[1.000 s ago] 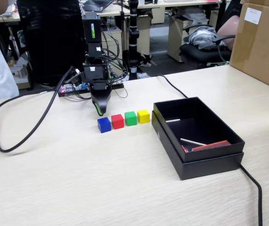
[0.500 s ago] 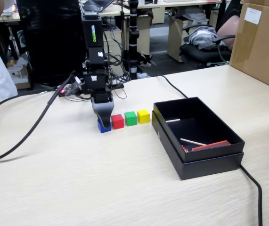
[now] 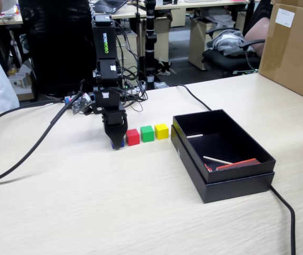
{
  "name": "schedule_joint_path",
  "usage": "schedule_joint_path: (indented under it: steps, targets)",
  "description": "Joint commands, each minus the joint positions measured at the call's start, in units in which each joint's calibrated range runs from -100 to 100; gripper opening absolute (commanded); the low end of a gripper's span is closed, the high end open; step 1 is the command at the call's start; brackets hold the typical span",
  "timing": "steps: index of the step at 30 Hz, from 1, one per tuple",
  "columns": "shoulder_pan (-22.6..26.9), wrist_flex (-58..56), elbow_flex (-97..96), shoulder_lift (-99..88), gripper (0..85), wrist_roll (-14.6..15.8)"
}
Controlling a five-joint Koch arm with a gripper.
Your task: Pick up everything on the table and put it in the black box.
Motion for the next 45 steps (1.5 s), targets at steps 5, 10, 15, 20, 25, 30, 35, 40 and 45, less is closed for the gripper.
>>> schedule_joint_path:
  steps: [5, 10, 15, 20, 25, 30, 35, 40, 45]
  targets:
    - [-2.0, -5.2, 7.8, -7.9, 13.7, -1.1]
    - [3.4, -14.0, 23.0, -15.0, 13.8, 1.3]
    - [12.5, -19.9, 46.7, -4.3, 13.8, 6.4]
    - [18.4, -26.3, 70.7, 18.2, 13.8, 9.9]
    - [21.0, -27.8, 82.3, 37.7, 13.8, 10.8]
    - [22.1, -27.8, 83.9, 49.5, 14.0, 11.2]
    - [22.2, -27.8, 85.8, 58.1, 14.0, 11.7]
    - [22.1, -27.9, 86.8, 59.0, 26.3, 12.3]
    - [21.5, -27.9, 84.7, 51.1, 32.8, 12.3]
